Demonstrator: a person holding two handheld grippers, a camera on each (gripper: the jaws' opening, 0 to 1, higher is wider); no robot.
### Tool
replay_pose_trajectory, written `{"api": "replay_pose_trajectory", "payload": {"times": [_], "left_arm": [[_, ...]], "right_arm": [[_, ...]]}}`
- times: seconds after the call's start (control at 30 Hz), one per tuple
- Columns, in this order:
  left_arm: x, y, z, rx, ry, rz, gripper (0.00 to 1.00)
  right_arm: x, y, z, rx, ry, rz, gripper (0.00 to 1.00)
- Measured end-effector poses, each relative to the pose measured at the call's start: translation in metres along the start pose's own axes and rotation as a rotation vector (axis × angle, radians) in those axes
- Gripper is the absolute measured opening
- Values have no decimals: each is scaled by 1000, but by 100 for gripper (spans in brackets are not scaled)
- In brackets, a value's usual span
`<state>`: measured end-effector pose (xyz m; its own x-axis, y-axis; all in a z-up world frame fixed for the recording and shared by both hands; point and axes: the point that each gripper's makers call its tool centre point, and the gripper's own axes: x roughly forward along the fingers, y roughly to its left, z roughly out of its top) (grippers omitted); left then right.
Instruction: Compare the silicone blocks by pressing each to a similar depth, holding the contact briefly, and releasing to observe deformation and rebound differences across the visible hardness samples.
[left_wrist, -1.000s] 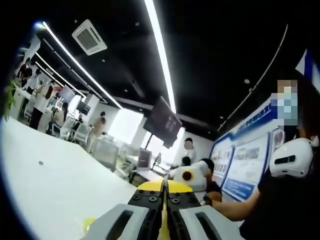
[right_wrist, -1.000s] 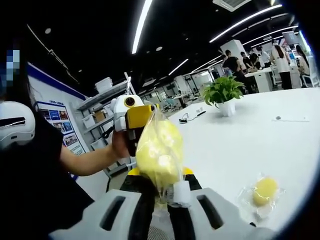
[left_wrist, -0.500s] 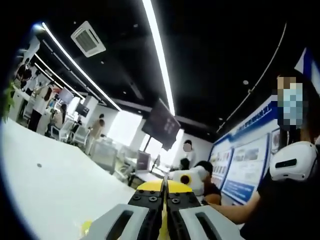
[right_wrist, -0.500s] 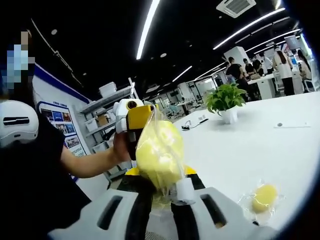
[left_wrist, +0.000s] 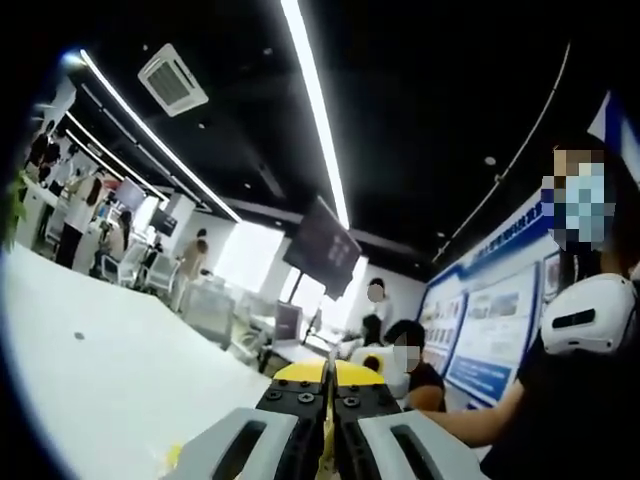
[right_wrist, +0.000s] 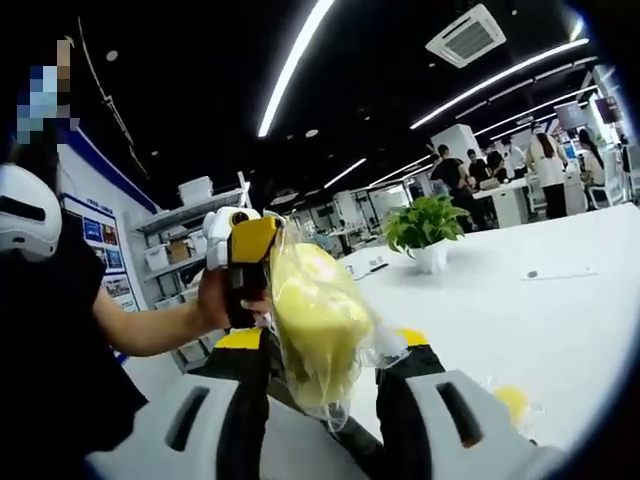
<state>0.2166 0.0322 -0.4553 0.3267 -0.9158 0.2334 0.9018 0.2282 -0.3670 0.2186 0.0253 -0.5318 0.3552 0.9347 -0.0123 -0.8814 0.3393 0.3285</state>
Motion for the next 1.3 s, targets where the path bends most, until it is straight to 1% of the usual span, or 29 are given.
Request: {"api": "replay_pose_trajectory", "payload": {"times": [0.1, 0.17, 0.2, 0.27, 0.3, 0.33, 0.43, 0.47, 0.5, 0.57, 0.6, 0.7, 0.73, 0.77, 0.83, 0.9, 0.93, 1.0, 1.07, 1.1, 1.13, 1.2, 1.23, 1.27, 1.3], "left_arm": [[0, 3, -1, -14, -3, -2, 0], [0, 5, -1, -20, -6, 0, 0], [0, 6, -1, -23, -7, 2, 0], [0, 8, -1, -28, -8, 6, 0], [-1, 9, -2, -32, -8, 9, 0], [-2, 10, -2, -34, -9, 13, 0], [-6, 15, -4, -39, -10, 27, 0], [-7, 17, -5, -44, -9, 30, 0], [-8, 18, -6, -46, -8, 33, 0], [-10, 21, -8, -49, -4, 43, 0], [-12, 22, -10, -56, -5, 48, 0], [-15, 25, -13, -74, -5, 55, 0], [-16, 26, -14, -77, -3, 58, 0], [-17, 27, -15, -78, -1, 61, 0], [-20, 29, -17, -84, 1, 76, 0], [-22, 33, -18, -92, -3, 91, 0], [-24, 35, -19, -93, -5, 98, 0], [-25, 36, -21, -100, -5, 104, 0], [-26, 37, -22, -109, -4, 109, 0], [-28, 37, -24, -132, -7, 112, 0], [-29, 37, -25, -133, -8, 111, 0], [-32, 38, -28, -137, -7, 119, 0], [-34, 38, -29, -139, -5, 126, 0], [-36, 40, -31, -144, -5, 133, 0], [-37, 41, -33, -147, -5, 140, 0]], "right_arm": [[-2, -5, -4, -2, 6, -21, 44], [-5, -9, -9, 0, 18, -34, 44], [-6, -11, -10, -2, 17, -50, 46], [-9, -17, -13, -13, 18, -80, 53], [-13, -23, -14, -13, 13, -103, 55], [-14, -24, -15, -13, 14, -108, 56], [-25, -45, -28, -61, 57, -208, 54], [-28, -49, -31, -57, 62, -230, 56], [-30, -51, -33, -45, 56, -238, 58], [-35, -57, -38, -53, 60, -269, 62], [-39, -60, -44, -62, 69, -283, 62], [-47, -69, -58, -27, 78, -320, 64], [-52, -73, -66, -30, 100, -348, 65], [-53, -75, -67, -33, 104, -359, 65], [-63, -85, -79, -40, 143, -428, 65], [-72, -93, -87, -89, 186, -493, 66], [-77, -97, -93, -122, 220, -525, 67], [-82, -102, -104, -159, 264, -565, 70], [-84, -104, -110, -156, 276, -572, 72], [-85, -104, -115, -144, 270, -566, 72], [-85, -104, -117, -125, 258, -567, 73], [-88, -107, -122, -110, 258, -579, 75], [-91, -110, -126, -118, 267, -600, 77], [-96, -114, -131, -149, 302, -623, 78], [-100, -118, -135, -215, 340, -649, 79]]}}
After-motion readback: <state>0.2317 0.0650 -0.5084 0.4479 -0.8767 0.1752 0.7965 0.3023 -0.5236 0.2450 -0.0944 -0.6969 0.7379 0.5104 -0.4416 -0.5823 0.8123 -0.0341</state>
